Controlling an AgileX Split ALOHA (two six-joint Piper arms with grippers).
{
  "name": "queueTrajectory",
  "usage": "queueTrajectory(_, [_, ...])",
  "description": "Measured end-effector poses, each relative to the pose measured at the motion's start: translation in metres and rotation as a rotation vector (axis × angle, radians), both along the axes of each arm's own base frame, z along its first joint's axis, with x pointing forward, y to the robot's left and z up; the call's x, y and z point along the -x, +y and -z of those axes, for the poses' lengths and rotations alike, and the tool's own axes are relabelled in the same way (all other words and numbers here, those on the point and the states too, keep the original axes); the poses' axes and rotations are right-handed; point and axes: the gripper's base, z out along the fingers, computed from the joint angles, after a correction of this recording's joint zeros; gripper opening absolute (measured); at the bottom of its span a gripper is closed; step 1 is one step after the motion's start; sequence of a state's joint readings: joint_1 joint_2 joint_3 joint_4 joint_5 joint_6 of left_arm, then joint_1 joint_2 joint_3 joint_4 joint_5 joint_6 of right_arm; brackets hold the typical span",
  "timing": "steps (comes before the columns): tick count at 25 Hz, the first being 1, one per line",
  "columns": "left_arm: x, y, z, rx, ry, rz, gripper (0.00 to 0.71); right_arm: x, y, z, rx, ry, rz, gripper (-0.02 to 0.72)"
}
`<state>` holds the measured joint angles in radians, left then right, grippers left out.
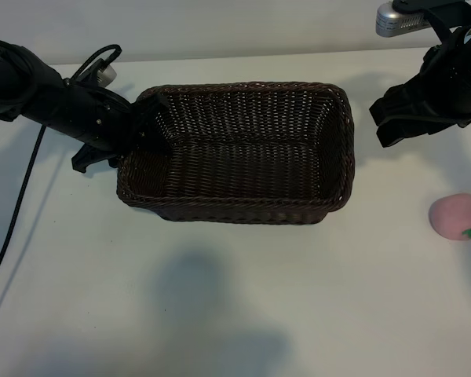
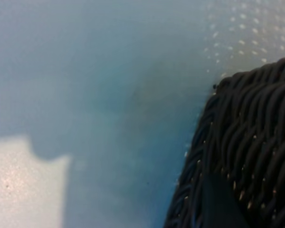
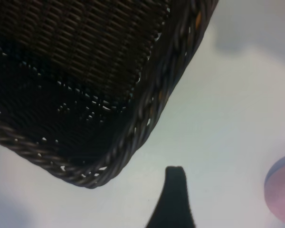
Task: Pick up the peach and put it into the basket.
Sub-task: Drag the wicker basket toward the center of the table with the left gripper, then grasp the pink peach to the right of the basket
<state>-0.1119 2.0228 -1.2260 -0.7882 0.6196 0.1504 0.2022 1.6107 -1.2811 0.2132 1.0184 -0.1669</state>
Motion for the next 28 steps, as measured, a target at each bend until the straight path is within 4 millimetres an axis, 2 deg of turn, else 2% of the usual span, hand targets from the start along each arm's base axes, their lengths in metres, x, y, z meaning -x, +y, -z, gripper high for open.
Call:
queueTrajectory(6, [0.001, -0.001, -0.006, 0.020, 0.000, -0.002, 0.531, 0.000, 0.000, 0.000, 0.000, 0.001, 0.000, 0.595])
queueTrajectory(9, [0.002, 0.000, -0.018, 0.005, -0.031, 0.007, 0.577, 0.000, 0.000, 0.000, 0.000, 0.001, 0.000, 0.595])
queueTrajectory(18, [0.013, 0.009, -0.060, -0.089, -0.113, 0.032, 0.587, 0.000, 0.000, 0.000, 0.000, 0.002, 0.000, 0.595])
queueTrajectory(28, [0.028, 0.023, -0.094, -0.266, -0.129, 0.105, 0.587, 0.000, 0.000, 0.000, 0.001, 0.004, -0.001, 0.595])
